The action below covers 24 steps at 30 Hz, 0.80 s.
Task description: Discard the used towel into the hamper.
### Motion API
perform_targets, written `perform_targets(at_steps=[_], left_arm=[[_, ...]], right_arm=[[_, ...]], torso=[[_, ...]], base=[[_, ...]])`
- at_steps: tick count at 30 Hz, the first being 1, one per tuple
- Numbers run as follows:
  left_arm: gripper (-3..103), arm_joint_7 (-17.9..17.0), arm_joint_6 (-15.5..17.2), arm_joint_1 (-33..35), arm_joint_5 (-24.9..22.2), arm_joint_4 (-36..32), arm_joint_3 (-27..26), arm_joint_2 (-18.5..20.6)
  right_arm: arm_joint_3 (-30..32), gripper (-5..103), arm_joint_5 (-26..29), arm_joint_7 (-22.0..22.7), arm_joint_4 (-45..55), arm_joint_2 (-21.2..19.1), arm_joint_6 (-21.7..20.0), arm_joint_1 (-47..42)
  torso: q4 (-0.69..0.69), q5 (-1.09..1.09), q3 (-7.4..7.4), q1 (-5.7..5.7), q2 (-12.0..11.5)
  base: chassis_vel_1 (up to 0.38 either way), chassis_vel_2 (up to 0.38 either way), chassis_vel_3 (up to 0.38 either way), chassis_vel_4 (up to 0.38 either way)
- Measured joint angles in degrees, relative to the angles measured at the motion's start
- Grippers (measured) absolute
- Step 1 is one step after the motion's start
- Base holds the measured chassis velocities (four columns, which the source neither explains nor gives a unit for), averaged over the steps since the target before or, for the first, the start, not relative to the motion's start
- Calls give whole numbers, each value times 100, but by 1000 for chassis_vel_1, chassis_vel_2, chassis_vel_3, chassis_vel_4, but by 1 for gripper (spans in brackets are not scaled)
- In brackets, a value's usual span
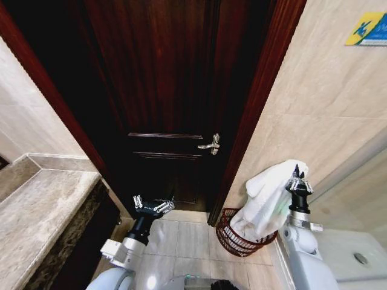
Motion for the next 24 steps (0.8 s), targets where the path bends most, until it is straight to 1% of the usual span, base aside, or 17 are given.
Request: perform_targets(at_steps=[12,17,24], left_arm=[[100,0,0,0,0,0,0,0],[100,0,0,0,0,0,0,0],[100,0,0,0,0,0,0,0]], right_arm=[[-77,4,162,-138,-507,34,-4,-25],[-152,4,335,-249,-786,35,-4,-61],[-189,4,374,-349,-1068,62,-4,-16]], torso=[[0,0,0,0,0],[0,0,0,0,0],[0,0,0,0,0]], base=[[0,0,0,0],[0,0,0,0],[0,0,0,0]])
